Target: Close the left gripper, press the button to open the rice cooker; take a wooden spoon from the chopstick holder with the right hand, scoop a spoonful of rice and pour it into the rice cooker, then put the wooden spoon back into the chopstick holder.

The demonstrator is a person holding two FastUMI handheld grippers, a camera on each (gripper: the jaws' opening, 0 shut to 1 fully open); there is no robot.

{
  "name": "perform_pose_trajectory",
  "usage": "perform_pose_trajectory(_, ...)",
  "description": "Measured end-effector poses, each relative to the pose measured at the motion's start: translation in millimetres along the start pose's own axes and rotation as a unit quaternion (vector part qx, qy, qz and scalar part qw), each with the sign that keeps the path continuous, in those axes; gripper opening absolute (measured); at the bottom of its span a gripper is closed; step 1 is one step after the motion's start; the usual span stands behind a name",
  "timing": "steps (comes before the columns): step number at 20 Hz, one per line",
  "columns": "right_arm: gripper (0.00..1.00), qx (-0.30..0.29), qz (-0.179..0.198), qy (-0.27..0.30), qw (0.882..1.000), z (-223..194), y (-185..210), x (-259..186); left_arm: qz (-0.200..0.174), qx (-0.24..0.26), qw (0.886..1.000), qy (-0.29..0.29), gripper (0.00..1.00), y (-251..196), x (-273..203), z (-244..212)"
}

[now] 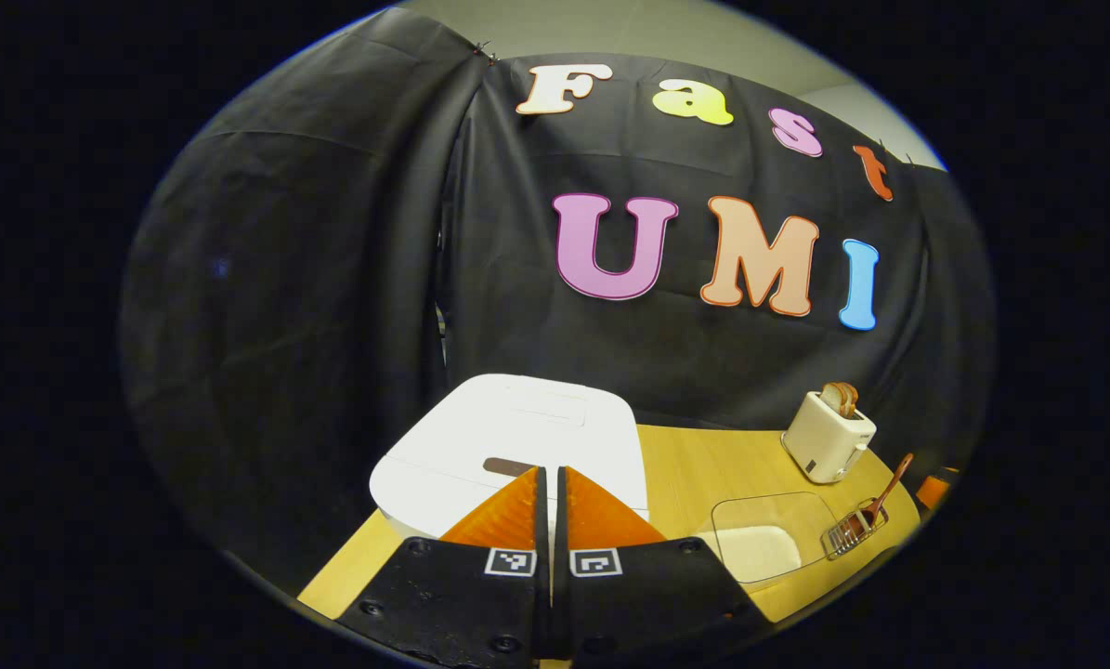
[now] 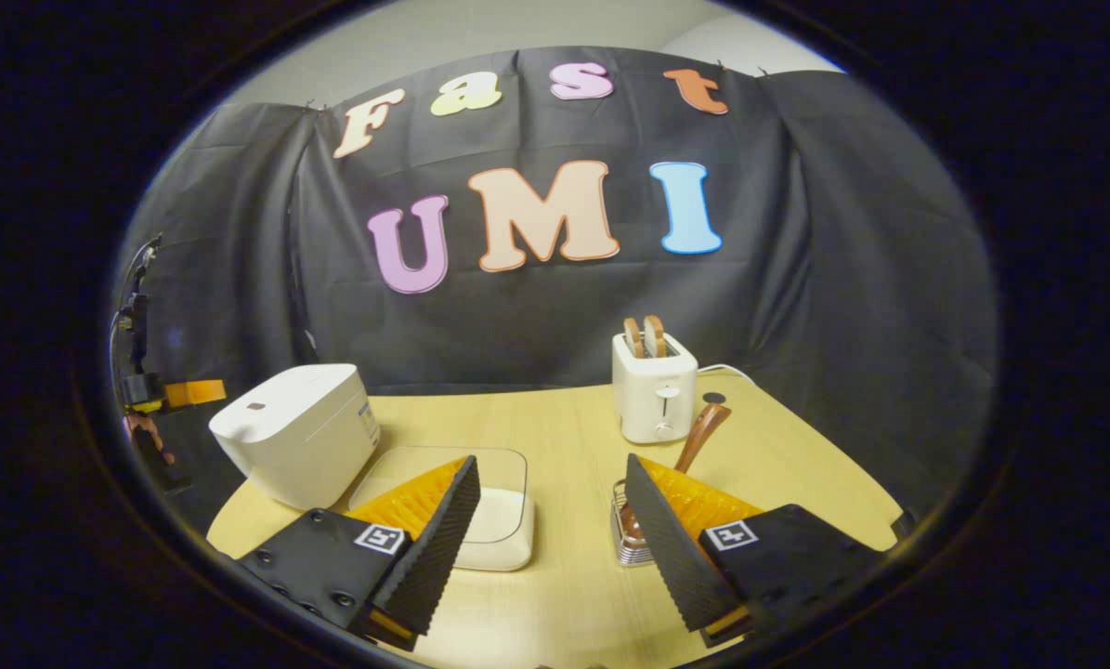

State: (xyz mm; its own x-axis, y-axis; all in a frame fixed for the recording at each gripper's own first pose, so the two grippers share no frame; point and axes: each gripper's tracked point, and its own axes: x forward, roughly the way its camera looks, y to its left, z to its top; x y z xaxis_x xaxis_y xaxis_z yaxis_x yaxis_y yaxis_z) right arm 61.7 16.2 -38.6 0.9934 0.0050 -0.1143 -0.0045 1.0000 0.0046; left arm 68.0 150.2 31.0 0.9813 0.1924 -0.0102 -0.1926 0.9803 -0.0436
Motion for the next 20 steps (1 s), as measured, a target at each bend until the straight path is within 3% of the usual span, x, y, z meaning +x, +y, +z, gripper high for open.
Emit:
perform_pose_trajectory(5, 1.00, 0.001, -0.050, 0.009, 0.999, -12.3, 7.0, -11.8, -0.036, 0.020, 0.999, 0.025, 0.00, 17.2, 38.4, -5.3)
perform_pose_trajectory(10, 1.00, -0.012, -0.076, 0.013, 0.997, -20.2, 11.8, -22.1, -0.066, 0.029, 0.996, 0.054, 0.00, 12.2, 61.4, -22.7)
perform_pose_trajectory(20, 1.00, -0.015, -0.073, 0.008, 0.997, -18.3, 18.4, -29.7, -0.074, 0.015, 0.995, 0.061, 0.00, 13.1, 62.6, -29.3)
